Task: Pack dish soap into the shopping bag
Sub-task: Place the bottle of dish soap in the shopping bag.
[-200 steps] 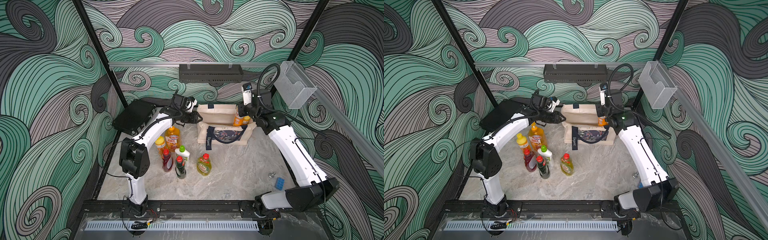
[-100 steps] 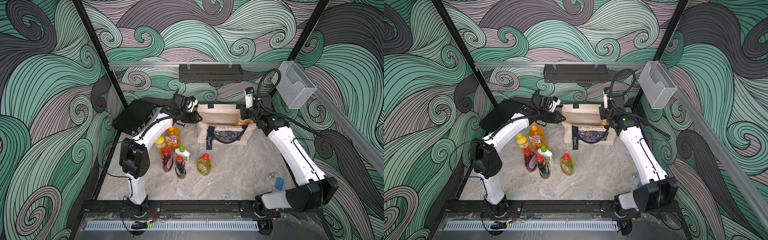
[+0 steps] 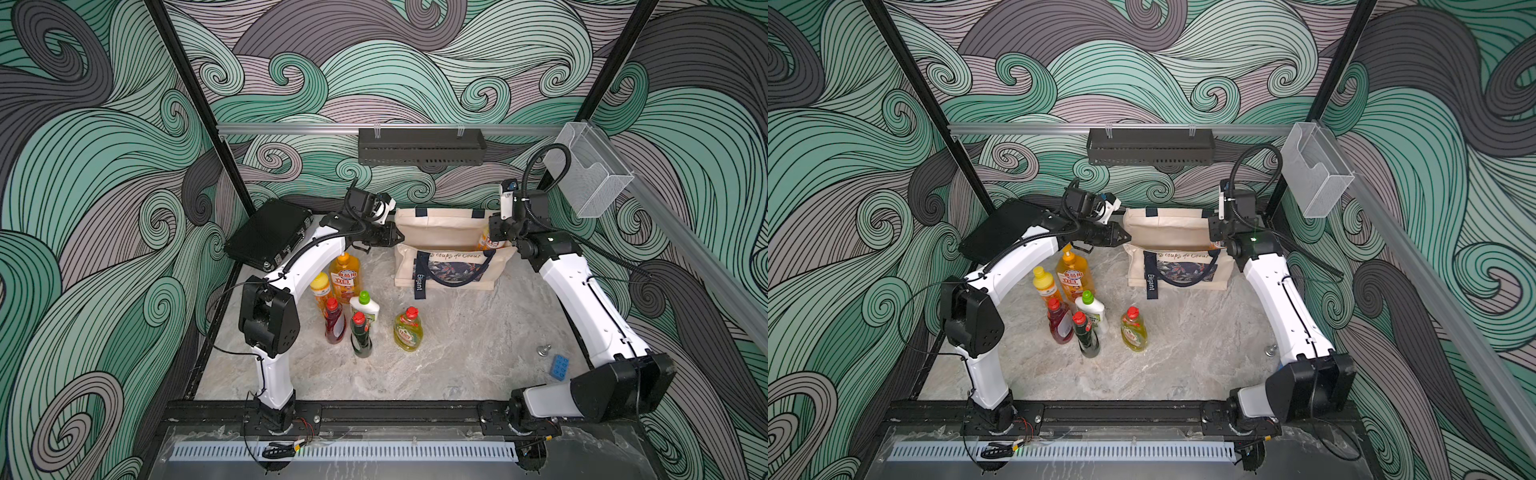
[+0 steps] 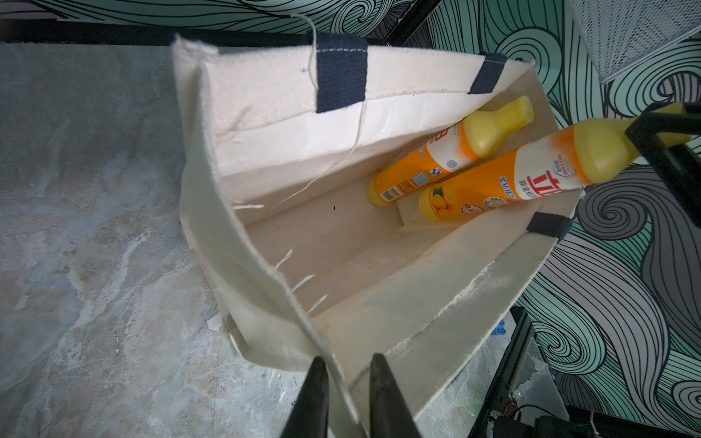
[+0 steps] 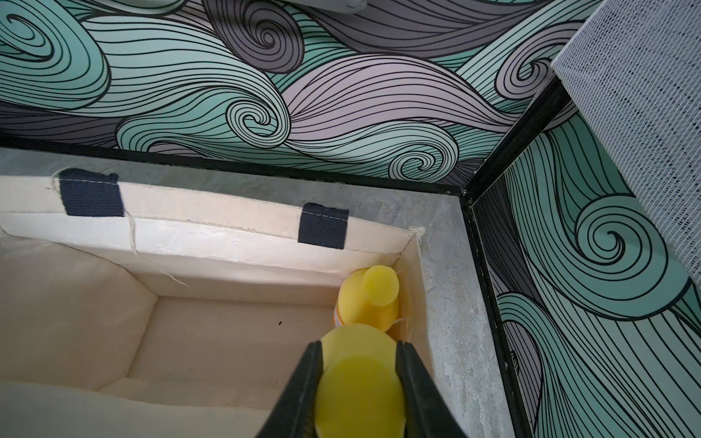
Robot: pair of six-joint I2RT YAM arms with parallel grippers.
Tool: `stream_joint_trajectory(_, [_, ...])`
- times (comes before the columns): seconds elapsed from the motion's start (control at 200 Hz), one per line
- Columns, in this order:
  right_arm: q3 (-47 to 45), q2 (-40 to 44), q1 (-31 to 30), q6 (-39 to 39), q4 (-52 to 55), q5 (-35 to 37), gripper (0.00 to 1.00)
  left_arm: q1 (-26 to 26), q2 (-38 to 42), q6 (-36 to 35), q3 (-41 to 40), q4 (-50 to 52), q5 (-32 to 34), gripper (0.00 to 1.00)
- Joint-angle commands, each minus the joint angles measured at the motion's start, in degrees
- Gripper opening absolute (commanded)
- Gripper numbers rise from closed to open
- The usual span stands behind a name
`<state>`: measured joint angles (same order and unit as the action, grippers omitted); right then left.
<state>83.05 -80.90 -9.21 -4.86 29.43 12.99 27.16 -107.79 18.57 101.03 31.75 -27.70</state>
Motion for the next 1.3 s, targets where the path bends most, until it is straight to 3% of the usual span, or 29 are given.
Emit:
stream_joint_trajectory(0.0, [-0.4, 2.5, 1.2, 0.7, -6.1, 0.7, 0.0, 0.4, 1.9, -0.6, 1.6, 1.2, -0.7, 0.19])
stream_joint_trajectory(1.296, [-11.3, 0.1, 4.6, 4.3, -13.2, -1.0, 0.0, 0.9, 2.6, -0.1, 0.9, 0.4, -2.0, 0.17])
